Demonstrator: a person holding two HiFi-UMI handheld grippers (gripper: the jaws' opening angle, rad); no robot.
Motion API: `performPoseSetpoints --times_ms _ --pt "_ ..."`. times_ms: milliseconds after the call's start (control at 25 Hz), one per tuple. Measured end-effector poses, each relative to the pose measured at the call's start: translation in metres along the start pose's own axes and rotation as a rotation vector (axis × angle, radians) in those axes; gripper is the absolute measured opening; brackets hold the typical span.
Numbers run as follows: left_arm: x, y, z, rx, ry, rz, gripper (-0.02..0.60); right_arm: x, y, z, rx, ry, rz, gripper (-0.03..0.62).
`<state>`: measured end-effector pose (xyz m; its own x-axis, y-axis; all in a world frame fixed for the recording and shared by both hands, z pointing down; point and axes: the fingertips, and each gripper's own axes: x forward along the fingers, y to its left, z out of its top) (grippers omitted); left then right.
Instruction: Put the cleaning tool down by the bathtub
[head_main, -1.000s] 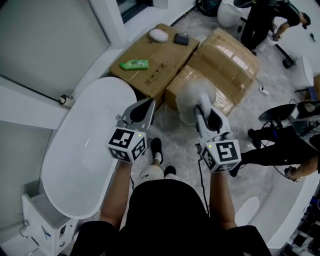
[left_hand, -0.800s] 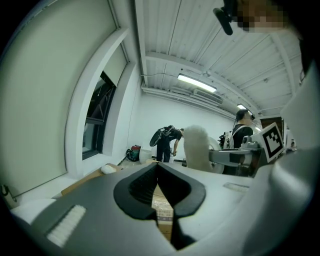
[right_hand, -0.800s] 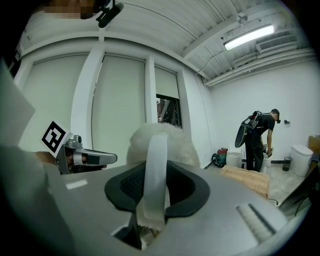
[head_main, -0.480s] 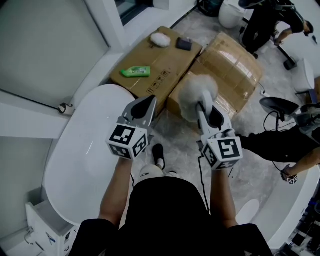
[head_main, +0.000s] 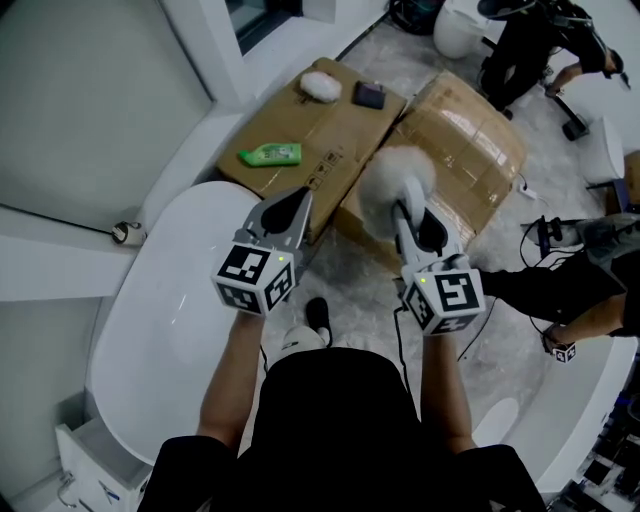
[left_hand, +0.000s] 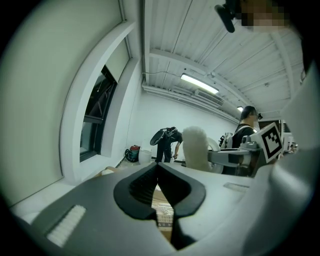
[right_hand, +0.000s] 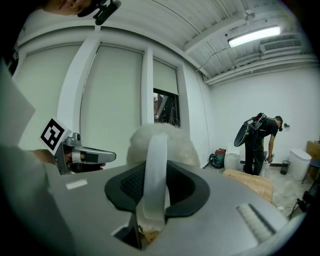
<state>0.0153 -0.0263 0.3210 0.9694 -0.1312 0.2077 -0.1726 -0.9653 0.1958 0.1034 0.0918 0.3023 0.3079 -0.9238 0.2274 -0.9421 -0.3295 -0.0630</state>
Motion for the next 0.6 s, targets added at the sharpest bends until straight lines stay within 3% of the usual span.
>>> performPoseSetpoints --times_ms 320,600 --pt "0.015 0.023 0.003 -0.017 0.004 0.000 -0.003 0.030 -0.003 -0.003 0.004 0.031 -0.003 0.095" --pt "0.025 0.046 0.004 -0.036 0.003 0.042 -0.002 0.061 -0.006 -0.001 0.001 0.042 0.038 0.095"
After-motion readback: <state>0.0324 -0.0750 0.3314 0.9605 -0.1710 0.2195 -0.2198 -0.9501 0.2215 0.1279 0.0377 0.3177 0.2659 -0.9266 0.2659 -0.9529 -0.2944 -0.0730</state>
